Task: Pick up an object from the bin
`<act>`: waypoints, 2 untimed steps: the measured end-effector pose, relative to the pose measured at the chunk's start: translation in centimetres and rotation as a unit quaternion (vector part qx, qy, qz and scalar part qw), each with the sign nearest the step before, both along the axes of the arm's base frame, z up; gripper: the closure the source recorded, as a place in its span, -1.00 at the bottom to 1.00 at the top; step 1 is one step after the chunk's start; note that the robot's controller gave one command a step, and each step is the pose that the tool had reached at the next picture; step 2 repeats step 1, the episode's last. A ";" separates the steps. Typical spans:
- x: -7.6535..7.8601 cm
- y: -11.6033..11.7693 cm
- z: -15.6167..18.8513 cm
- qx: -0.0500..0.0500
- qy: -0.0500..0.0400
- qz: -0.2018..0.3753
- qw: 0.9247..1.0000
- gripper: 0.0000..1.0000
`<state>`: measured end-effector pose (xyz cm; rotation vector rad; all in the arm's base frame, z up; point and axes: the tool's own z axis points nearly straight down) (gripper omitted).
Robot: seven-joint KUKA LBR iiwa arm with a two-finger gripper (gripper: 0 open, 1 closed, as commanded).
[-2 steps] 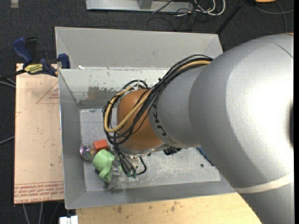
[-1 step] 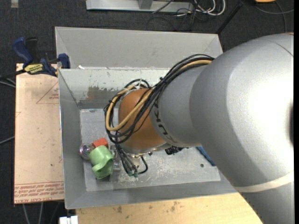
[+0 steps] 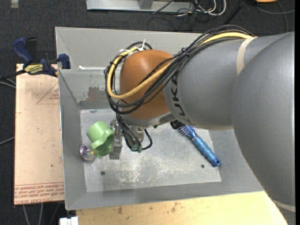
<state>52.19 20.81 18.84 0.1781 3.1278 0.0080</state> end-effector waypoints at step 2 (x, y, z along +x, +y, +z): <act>2.2 -1.1 12.2 -0.001 -0.001 0.066 0.998 1.00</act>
Offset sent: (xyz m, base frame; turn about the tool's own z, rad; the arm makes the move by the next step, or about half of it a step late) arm 0.0192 -0.0117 0.1173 -0.1330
